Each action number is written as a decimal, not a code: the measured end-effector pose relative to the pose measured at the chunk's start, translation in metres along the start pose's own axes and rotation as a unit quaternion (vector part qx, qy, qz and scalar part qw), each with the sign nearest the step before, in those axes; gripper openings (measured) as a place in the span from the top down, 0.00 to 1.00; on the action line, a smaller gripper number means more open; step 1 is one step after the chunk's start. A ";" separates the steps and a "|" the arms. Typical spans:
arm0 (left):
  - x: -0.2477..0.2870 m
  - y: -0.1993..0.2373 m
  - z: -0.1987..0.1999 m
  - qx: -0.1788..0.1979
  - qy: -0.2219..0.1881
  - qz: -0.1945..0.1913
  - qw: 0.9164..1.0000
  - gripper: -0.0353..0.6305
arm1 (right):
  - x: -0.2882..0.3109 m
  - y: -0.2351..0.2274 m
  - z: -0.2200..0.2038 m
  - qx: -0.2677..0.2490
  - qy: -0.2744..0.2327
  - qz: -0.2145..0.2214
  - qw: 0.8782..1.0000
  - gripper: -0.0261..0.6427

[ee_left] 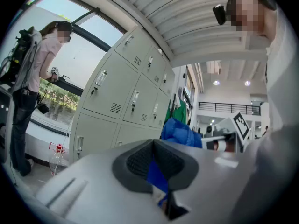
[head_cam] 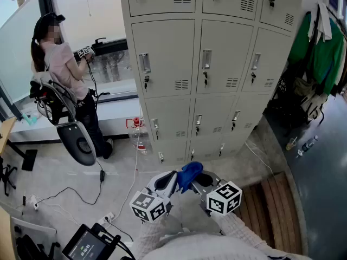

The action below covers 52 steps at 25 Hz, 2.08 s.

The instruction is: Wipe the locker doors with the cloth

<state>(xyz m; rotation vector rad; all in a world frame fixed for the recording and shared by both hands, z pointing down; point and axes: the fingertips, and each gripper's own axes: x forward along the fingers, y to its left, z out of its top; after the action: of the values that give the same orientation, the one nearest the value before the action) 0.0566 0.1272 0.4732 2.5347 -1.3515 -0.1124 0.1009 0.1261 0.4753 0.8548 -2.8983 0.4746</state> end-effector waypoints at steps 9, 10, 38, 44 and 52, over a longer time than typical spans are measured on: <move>0.027 0.043 0.018 0.004 -0.020 0.007 1.000 0.94 | 0.041 -0.031 0.010 0.013 -0.015 -0.005 1.000 0.88; 0.032 0.051 0.021 0.003 -0.021 0.004 1.000 0.94 | 0.050 -0.035 0.014 0.013 -0.018 -0.005 1.000 0.88; 0.127 0.248 0.139 0.035 -0.018 -0.069 0.997 0.94 | 0.254 -0.123 0.144 -0.023 -0.089 -0.062 0.994 0.88; 0.141 0.249 0.153 0.050 -0.012 -0.071 0.996 0.94 | 0.266 -0.129 0.170 -0.043 -0.095 -0.050 0.993 0.88; 0.150 0.257 0.186 0.081 -0.031 -0.053 0.995 0.94 | 0.283 -0.126 0.202 -0.075 -0.102 -0.015 0.992 0.88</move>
<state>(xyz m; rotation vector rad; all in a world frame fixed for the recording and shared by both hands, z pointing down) -0.1017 -0.1693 0.3720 2.7603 -1.2973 -0.1055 -0.0675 -0.1840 0.3647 0.9748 -3.0485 0.1718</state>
